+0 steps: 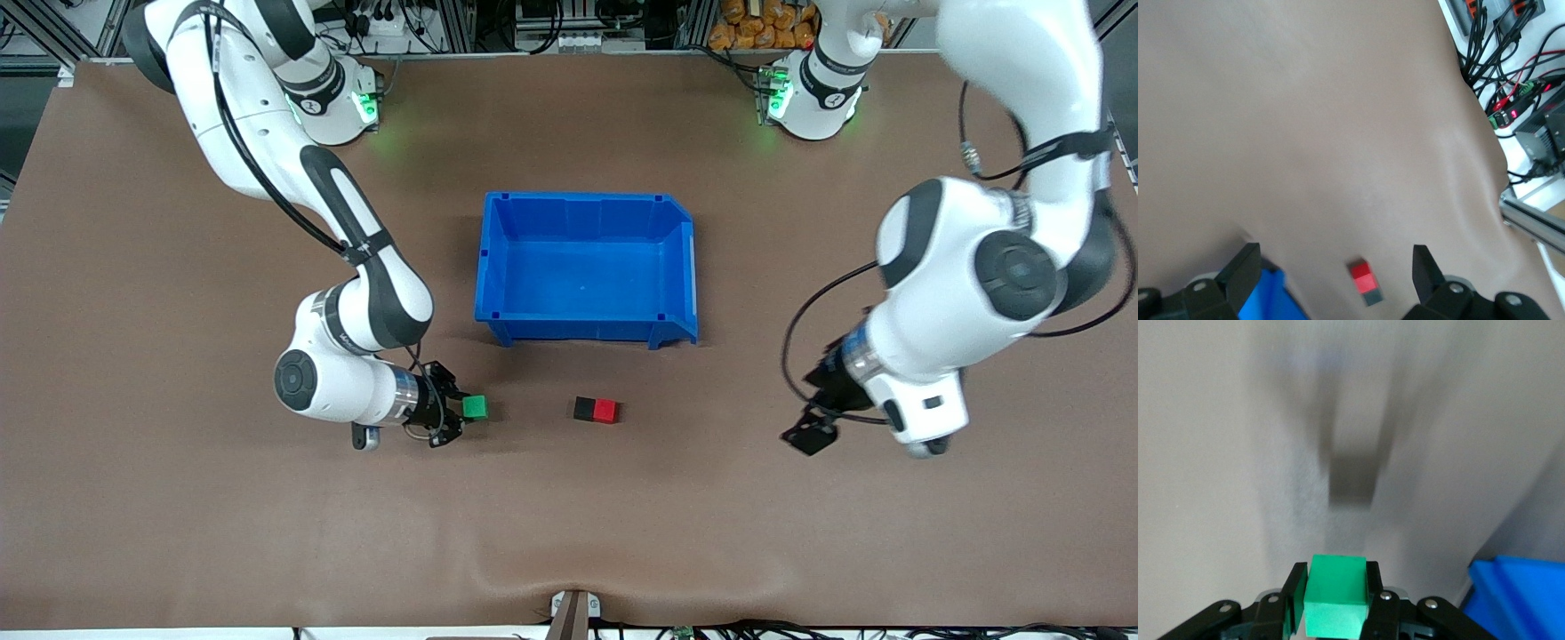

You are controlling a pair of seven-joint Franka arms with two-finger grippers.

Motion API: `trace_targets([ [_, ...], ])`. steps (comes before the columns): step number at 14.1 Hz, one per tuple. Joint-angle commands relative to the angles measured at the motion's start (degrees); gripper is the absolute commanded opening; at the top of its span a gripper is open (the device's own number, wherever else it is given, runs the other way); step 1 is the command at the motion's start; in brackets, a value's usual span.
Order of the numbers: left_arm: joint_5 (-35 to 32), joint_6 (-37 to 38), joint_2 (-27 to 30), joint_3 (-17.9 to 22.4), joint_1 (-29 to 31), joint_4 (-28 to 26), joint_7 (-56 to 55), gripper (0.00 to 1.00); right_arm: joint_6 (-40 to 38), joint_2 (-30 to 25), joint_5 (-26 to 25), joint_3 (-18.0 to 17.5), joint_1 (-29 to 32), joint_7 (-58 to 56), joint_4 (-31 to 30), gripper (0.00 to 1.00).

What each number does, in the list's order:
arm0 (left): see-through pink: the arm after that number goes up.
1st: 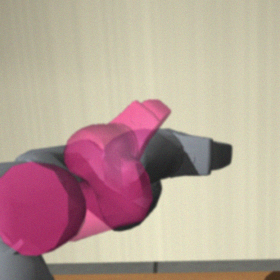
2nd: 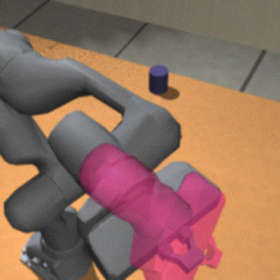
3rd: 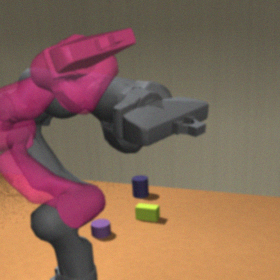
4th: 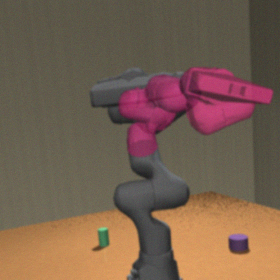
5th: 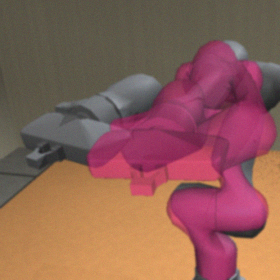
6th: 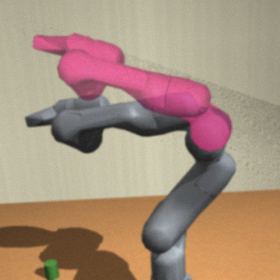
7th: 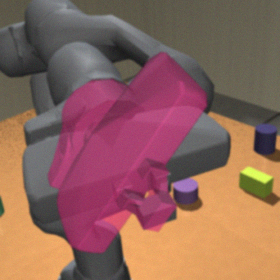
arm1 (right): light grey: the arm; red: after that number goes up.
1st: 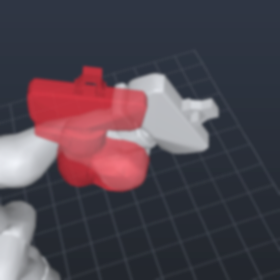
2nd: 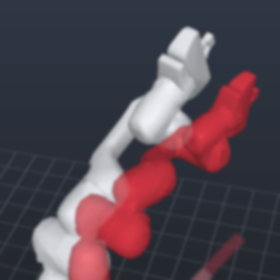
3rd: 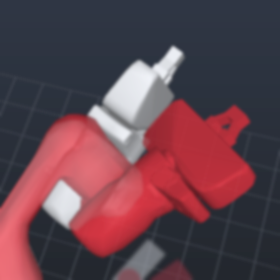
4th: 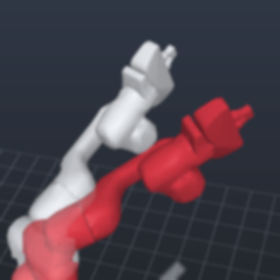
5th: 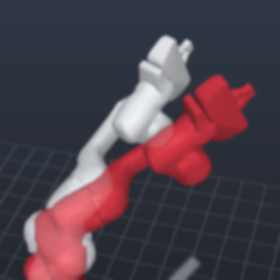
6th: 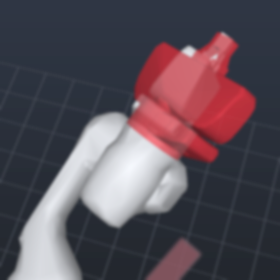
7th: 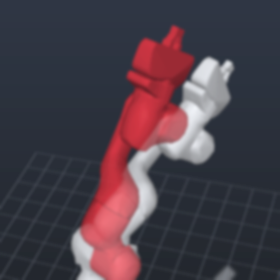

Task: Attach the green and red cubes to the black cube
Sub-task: 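Raise the left gripper away while the right gripper carries the green cube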

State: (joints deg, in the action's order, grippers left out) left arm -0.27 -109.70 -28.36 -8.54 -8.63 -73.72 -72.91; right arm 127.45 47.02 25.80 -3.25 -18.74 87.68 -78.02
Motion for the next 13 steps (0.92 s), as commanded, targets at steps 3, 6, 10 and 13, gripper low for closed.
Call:
trace_targets([
  [3, 0.2, 0.4, 11.9, -0.3, 4.7, -14.1, 12.9, 1.0, 6.0, 3.4, 4.2, 0.4, -3.0, 4.9, 2.6, 0.0],
  [6, 0.3, 0.4, 20.3, -0.4, 6.3, -23.3, 20.5, 1.0, 8.6, 5.5, 4.3, 0.4, -5.3, 9.0, 4.1, 0.0],
  [10, 0.4, 4.6, 24.3, 0.2, 7.4, -25.1, 33.4, 1.0, 10.7, 7.4, 4.3, 0.4, -7.7, 12.5, 5.5, 0.0],
  [13, 0.4, 7.9, 26.1, 0.4, 10.3, -25.2, 44.3, 1.0, 11.9, 8.0, 4.3, 0.4, -9.3, 13.9, 5.5, 0.0],
])
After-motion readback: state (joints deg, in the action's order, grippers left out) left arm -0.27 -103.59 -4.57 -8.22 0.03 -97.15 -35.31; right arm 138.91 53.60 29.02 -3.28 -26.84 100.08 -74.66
